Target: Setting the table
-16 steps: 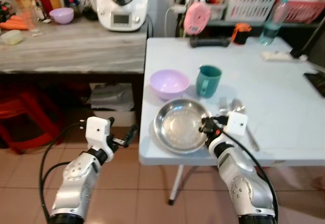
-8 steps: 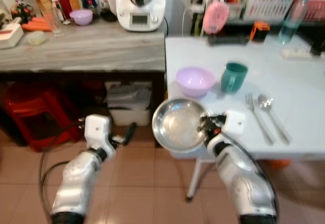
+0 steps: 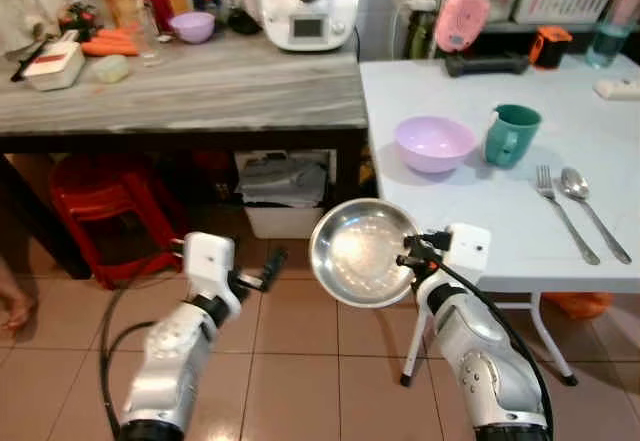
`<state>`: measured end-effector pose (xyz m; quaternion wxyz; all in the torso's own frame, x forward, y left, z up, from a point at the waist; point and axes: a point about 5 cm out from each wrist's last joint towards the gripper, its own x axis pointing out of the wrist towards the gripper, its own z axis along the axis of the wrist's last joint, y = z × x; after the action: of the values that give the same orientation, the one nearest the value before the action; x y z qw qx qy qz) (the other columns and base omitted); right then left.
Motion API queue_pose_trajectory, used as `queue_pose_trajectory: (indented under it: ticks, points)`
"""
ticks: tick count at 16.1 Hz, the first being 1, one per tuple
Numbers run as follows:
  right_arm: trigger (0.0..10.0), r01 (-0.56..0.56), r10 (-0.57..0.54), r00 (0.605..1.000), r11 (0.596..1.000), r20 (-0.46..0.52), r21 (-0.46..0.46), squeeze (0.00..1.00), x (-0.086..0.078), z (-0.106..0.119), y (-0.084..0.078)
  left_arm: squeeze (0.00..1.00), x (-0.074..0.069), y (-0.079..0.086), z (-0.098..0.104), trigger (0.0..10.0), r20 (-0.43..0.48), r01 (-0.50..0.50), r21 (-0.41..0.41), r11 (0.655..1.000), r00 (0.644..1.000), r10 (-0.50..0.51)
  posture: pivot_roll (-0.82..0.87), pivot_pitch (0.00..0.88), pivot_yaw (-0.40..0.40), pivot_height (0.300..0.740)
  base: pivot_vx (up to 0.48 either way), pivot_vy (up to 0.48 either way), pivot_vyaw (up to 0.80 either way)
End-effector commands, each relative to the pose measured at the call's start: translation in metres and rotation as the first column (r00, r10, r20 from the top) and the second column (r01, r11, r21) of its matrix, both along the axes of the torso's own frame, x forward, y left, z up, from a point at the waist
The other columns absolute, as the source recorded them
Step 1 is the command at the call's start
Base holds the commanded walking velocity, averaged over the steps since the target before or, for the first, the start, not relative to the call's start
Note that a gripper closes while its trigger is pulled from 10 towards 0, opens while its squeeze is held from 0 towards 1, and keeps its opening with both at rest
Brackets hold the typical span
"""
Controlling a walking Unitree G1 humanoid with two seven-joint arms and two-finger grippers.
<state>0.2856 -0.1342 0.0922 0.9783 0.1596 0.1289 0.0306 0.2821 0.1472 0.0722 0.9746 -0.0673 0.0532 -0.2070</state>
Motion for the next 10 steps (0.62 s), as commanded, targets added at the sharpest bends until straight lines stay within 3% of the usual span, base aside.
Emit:
queue_pose_trajectory:
  ticks: [1,10]
  points:
    - [10.0,-0.011,0.011,1.0,1.0,-0.004,0.004,0.0,0.0004,0.0003,0.0056,0.0,0.0008,0.0111,0.0031,10.0,0.014,-0.03,0.028,0.999,0.999,0.03,0.02,0.0,0.03,0.74,0.0,0.458,0.0]
    - [10.0,-0.007,0.007,1.0,1.0,0.011,-0.008,0.0,0.0021,0.0023,0.0035,0.0,0.003,0.0109,0.0025,10.0,0.019,-0.043,0.035,0.998,0.999,0.043,0.02,0.0,0.031,0.74,0.0,0.454,0.0]
